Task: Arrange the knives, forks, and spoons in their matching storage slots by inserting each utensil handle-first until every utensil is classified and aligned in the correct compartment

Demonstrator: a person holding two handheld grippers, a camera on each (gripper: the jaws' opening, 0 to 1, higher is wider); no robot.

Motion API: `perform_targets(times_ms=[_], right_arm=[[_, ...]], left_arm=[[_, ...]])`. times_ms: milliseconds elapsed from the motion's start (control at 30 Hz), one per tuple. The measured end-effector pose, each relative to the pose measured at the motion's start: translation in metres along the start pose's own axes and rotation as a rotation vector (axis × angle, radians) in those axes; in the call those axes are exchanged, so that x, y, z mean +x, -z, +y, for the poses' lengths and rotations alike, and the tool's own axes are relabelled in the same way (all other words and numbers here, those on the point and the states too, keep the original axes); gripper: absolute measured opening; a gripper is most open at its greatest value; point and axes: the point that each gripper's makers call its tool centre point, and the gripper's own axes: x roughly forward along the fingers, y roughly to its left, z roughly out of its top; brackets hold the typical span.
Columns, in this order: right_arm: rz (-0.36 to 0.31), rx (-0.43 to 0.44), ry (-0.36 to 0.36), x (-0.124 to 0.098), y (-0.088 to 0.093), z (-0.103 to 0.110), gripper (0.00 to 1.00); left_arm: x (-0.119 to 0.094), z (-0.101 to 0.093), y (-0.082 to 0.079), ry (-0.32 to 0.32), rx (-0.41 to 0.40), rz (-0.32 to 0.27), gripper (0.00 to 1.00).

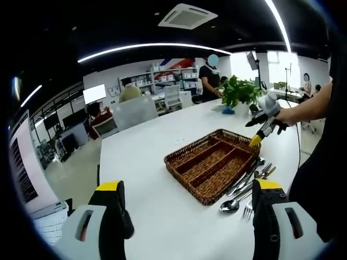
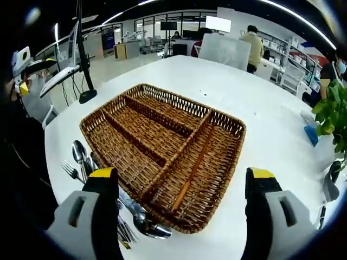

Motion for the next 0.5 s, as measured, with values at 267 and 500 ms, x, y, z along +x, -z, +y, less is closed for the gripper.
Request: perform_targets(times_ms=[267, 500], right_arm=[[-0.158, 0.045, -0.058, -0.025, -0.022, -0.001, 1.00], [-0.166, 0.074, -0.009, -0.050, -0.019, -0.015, 1.00]], left_arm=[[0.005, -0.008, -0.004, 0.014, -0.002, -0.011, 1.00], [0.012, -0.018, -0.002, 0.046, -0.024, 0.004, 1.00]])
